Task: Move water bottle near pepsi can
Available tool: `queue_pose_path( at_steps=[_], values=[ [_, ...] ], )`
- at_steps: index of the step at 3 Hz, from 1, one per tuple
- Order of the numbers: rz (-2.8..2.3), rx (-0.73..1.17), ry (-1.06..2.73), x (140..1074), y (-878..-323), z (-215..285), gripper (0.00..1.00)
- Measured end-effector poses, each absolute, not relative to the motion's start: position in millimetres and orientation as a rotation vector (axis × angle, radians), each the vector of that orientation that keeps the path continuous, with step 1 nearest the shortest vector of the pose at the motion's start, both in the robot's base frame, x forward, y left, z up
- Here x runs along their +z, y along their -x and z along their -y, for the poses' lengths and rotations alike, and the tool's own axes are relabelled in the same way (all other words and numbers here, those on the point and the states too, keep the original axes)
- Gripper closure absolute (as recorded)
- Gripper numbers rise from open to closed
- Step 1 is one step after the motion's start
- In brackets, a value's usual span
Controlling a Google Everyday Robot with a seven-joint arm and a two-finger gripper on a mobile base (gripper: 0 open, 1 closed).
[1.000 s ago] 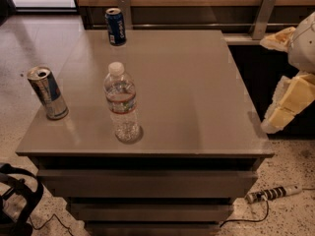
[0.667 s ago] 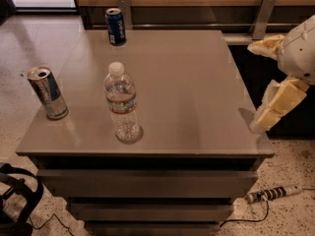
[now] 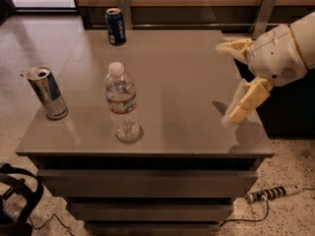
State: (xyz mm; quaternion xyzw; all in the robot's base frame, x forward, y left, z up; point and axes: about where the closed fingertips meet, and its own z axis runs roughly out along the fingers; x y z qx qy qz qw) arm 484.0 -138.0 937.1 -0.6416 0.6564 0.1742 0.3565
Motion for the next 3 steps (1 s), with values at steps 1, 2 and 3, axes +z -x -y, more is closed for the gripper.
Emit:
queue_pose_path(
  at_steps=[1,2,3],
  values=[
    [-1.637,0.534,1.605,932.4,-482.3,109.8,0.0],
    [-1.629,0.546,1.597,932.6,-482.0,104.1,0.0],
    [-1.625,0.551,1.599,932.0,-482.3,102.3,0.0]
  ],
)
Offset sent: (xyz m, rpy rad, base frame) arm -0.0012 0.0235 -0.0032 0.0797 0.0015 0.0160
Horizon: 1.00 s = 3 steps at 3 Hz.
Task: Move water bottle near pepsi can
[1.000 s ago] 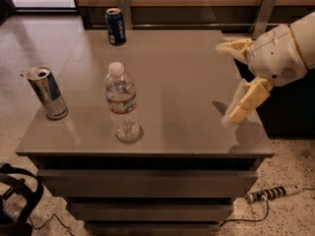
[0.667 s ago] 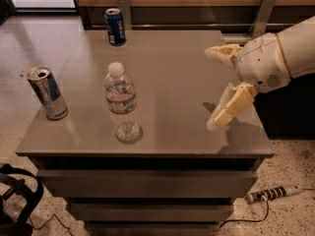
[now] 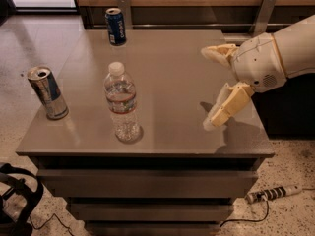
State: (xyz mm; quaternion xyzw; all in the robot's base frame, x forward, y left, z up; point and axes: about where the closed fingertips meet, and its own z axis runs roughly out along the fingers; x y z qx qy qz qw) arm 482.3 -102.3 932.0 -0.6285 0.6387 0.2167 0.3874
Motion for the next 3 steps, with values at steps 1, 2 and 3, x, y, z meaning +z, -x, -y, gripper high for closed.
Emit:
queue_pose_path(
  at_steps=[1,2,3],
  values=[
    [-1.605,0.652,1.587,917.2,-486.8,81.1,0.0],
    [-1.597,0.747,1.541,900.5,-493.3,59.6,0.0],
    [-1.569,0.827,1.482,887.9,-498.2,45.4,0.0]
  ],
)
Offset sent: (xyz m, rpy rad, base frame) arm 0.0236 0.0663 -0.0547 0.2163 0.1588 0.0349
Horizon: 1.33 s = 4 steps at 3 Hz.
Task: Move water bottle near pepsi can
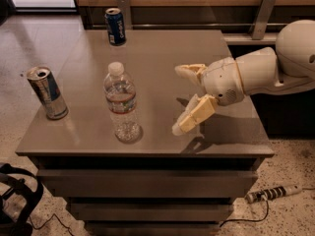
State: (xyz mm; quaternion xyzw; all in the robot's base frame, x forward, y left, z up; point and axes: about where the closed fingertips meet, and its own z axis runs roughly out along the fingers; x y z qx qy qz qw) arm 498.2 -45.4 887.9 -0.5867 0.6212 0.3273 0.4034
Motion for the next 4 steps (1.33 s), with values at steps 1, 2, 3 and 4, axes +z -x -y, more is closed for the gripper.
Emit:
queue_pose_path(
  at_steps=[1,2,3,4],
  values=[
    [-1.5,0.874,1.442,887.3,-502.9,37.2,0.0],
    [-1.396,0.896,1.423,899.8,-505.8,28.4,0.0],
    [-1.348,0.898,1.407,906.2,-499.6,21.3,0.0],
    [-1.352,0.924,1.389,902.5,-486.7,7.0,0.0]
  ],
)
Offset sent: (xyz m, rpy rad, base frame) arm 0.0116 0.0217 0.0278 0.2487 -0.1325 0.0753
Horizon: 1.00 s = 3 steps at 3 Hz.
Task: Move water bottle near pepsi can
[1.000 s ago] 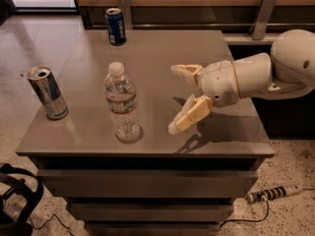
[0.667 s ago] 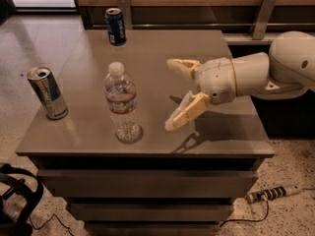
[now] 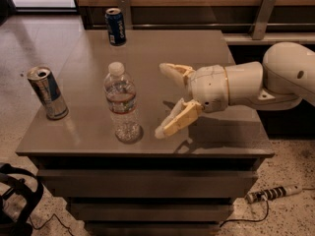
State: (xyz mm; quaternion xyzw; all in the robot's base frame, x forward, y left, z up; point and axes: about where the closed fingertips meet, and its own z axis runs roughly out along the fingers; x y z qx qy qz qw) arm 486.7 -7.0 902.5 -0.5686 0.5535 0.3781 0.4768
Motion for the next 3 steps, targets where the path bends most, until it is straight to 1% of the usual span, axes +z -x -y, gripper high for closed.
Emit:
queue_pose_path(
  at_steps=[3],
  values=[
    [-1.336,1.051,1.404,887.2,-478.8,-39.6,0.0]
  ],
)
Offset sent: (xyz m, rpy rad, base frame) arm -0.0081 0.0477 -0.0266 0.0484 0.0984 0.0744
